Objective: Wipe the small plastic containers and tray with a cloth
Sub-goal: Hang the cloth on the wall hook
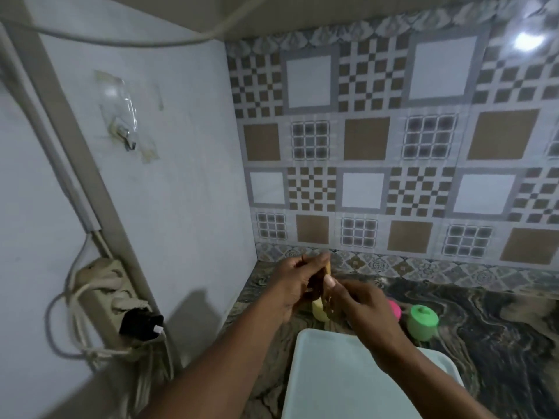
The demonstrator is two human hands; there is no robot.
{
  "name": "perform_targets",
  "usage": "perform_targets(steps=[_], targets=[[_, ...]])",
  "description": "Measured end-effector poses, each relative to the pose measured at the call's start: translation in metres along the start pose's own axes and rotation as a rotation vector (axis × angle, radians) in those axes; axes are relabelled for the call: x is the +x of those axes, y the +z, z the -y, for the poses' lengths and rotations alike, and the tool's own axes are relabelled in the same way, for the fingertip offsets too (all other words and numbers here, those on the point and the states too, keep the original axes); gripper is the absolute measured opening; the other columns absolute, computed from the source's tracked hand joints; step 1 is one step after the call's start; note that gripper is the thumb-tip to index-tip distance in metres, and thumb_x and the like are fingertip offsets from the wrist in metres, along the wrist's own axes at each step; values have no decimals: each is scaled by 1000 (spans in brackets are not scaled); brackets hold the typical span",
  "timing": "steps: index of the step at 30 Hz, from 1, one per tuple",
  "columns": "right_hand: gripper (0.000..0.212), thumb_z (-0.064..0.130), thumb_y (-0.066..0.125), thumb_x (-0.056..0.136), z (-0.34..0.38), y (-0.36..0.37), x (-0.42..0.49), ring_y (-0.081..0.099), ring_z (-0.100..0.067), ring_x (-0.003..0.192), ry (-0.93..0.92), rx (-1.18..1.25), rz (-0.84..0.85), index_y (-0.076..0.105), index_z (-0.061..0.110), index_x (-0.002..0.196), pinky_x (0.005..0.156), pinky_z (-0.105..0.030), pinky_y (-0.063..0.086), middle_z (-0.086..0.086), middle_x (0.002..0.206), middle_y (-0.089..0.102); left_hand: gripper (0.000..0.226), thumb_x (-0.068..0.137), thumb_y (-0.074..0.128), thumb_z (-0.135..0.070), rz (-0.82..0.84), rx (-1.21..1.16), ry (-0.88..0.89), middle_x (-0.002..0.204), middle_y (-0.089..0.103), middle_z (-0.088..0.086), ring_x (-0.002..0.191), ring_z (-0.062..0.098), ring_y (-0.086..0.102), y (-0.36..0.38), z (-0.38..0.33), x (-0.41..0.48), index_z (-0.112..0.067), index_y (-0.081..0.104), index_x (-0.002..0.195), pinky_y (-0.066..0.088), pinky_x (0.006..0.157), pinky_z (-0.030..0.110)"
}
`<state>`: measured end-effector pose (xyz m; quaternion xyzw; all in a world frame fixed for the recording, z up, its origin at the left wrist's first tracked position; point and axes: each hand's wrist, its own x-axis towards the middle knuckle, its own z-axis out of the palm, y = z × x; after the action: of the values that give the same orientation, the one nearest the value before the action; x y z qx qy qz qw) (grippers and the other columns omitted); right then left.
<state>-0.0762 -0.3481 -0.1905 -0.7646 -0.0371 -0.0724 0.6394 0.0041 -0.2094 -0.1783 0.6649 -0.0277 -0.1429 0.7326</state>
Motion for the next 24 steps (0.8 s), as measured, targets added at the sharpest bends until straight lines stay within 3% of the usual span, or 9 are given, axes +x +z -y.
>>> perform_targets(steps=[4,6,8,11,14,16,20,24], targets=[[27,23,55,98,13,-3,12,74,-23,79,8,105,21,75,7,89,69,-30,58,-10,80,77,31,78,79,-41,-19,-6,46,80,74,8,75,20,70,-6,-14,-9,-13,72,88,55,65,32],[26,20,54,99,18,-4,19,73,-29,79,-2,118,-6,71,3,89,68,-31,59,-13,79,76,33,73,81,-45,-28,6,71,84,75,9,83,24,71,-10,-21,-11,-15,73,85,59,75,42],[26,22,52,101,23,-8,28,71,-35,83,-15,128,-38,69,5,91,75,-45,62,-16,82,74,39,68,84,-49,-48,26,93,91,76,10,92,27,71,-15,-31,-12,-17,74,88,56,87,50],[26,30,49,103,36,-16,42,66,-37,93,-5,139,-79,66,11,96,81,-58,58,-22,95,66,35,74,81,-45,-31,69,99,91,75,9,88,25,70,-24,-48,-16,-16,73,93,59,77,43],[23,36,46,102,54,-29,56,61,-30,97,-58,36,-47,63,21,103,75,-47,56,-11,103,62,16,92,69,-34,40,195,80,84,71,3,89,23,65,-29,-64,-22,-19,67,88,53,82,41],[27,35,45,103,63,-37,67,62,-32,93,-99,-1,18,63,15,102,73,-40,54,-15,101,63,16,99,61,-33,26,276,78,85,69,4,87,22,63,-28,-75,-26,-20,65,90,52,77,34],[33,33,44,104,72,-46,82,55,-28,74,-146,-48,74,60,5,97,62,-36,48,-16,82,54,26,94,65,-43,-104,483,168,105,71,11,93,24,67,-27,-91,-28,-17,68,99,51,75,32],[30,31,46,104,75,-53,95,47,-26,68,-165,-41,118,60,6,95,57,-38,41,-14,77,47,36,85,78,-38,-130,468,228,100,77,8,85,15,70,-32,-106,-40,-7,72,103,56,73,31]])
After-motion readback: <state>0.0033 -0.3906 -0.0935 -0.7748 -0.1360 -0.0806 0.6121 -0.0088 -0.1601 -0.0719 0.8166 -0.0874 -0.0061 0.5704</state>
